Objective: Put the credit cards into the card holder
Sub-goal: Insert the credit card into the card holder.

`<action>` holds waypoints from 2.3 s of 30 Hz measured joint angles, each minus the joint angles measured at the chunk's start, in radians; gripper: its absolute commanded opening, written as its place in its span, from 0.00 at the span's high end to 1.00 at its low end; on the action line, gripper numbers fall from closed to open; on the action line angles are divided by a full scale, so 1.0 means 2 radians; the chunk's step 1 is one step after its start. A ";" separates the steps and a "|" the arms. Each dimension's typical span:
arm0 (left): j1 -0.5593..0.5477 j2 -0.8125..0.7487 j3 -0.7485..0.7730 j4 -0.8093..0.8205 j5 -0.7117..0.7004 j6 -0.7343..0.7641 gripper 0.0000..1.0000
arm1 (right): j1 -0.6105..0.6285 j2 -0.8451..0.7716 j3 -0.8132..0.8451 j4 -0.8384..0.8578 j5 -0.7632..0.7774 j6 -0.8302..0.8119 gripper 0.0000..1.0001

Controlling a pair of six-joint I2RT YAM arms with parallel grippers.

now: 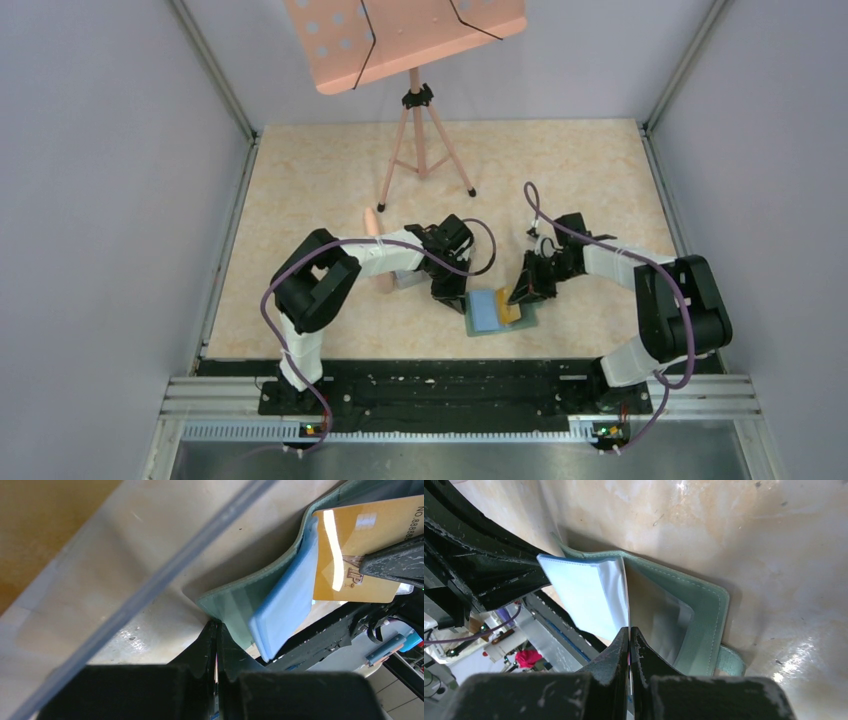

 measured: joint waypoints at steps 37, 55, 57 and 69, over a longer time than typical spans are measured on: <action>0.000 0.000 0.000 -0.001 0.000 -0.002 0.99 | 0.007 -0.004 -0.039 0.047 -0.061 0.011 1.00; 0.000 0.000 0.000 -0.002 0.000 -0.002 1.00 | 0.013 0.004 -0.037 0.044 -0.035 0.015 1.00; 0.000 0.000 0.000 -0.002 0.000 -0.002 1.00 | 0.013 0.004 -0.037 0.046 -0.035 0.019 1.00; 0.000 0.000 0.000 -0.002 0.000 -0.003 1.00 | 0.025 0.004 -0.029 0.063 -0.019 0.033 1.00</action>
